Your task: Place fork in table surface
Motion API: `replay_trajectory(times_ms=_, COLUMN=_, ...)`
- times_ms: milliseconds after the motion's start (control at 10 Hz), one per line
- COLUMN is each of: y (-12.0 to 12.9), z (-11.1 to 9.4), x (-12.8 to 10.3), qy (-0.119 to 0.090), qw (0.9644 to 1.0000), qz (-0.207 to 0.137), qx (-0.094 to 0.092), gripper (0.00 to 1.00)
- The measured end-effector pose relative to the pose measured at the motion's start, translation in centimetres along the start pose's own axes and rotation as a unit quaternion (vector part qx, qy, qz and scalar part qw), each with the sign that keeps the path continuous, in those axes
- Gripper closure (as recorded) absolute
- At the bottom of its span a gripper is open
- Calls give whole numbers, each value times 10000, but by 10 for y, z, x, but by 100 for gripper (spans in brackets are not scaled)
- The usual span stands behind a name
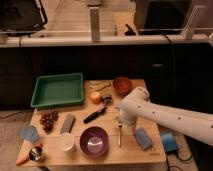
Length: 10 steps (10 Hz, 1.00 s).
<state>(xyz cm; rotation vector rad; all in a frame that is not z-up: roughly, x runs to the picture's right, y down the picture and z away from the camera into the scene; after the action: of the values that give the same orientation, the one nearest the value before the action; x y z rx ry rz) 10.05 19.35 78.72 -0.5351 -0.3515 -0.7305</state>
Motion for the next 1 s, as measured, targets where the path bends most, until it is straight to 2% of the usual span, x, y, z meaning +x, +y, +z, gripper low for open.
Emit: replay_trajectory(times_ms=1000, y=-2, z=19, x=0, qy=-324, qw=9993, qz=132, qx=138, gripper=20)
